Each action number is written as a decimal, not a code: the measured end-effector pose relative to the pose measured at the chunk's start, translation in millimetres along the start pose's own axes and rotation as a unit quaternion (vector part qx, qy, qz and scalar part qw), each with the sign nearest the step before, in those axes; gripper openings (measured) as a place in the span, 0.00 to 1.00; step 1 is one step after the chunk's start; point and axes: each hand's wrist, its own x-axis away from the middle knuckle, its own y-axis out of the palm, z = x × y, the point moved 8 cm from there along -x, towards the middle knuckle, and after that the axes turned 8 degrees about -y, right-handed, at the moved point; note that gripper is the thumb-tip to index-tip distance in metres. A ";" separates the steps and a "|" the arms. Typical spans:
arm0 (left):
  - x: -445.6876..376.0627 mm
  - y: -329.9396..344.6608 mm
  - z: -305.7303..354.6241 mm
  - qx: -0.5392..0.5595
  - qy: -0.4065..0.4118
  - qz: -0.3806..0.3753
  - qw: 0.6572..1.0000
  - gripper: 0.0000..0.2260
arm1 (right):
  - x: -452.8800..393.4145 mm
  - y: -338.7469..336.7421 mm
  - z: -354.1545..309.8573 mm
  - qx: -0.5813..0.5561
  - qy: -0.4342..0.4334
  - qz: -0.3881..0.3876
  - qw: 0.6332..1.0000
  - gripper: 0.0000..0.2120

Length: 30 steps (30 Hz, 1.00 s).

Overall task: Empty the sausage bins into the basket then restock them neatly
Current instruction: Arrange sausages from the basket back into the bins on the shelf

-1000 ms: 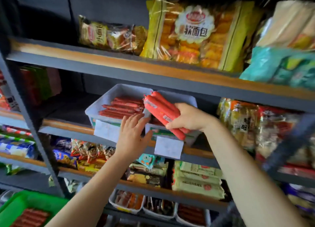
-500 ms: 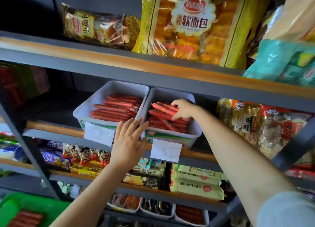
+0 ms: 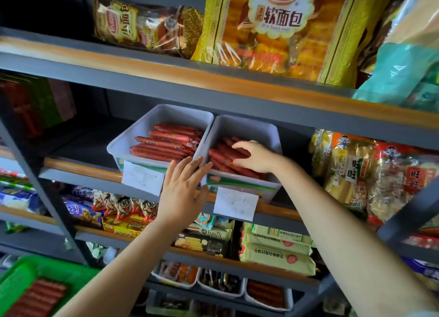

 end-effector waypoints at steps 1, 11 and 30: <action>-0.6 0.2 0.1 0.004 0.001 -0.010 1.000 0.23 | 6.7 -8.3 -13.3 -0.038 -0.026 0.053 0.998 0.22; 59.6 -59.1 -116.5 0.113 -0.223 0.106 0.962 0.14 | 40.8 59.8 -164.0 -0.340 -0.158 0.036 0.926 0.08; 467.3 -24.6 -587.4 0.043 -0.705 -0.125 0.696 0.28 | -157.5 682.5 -397.6 -0.209 -0.017 -0.334 0.919 0.05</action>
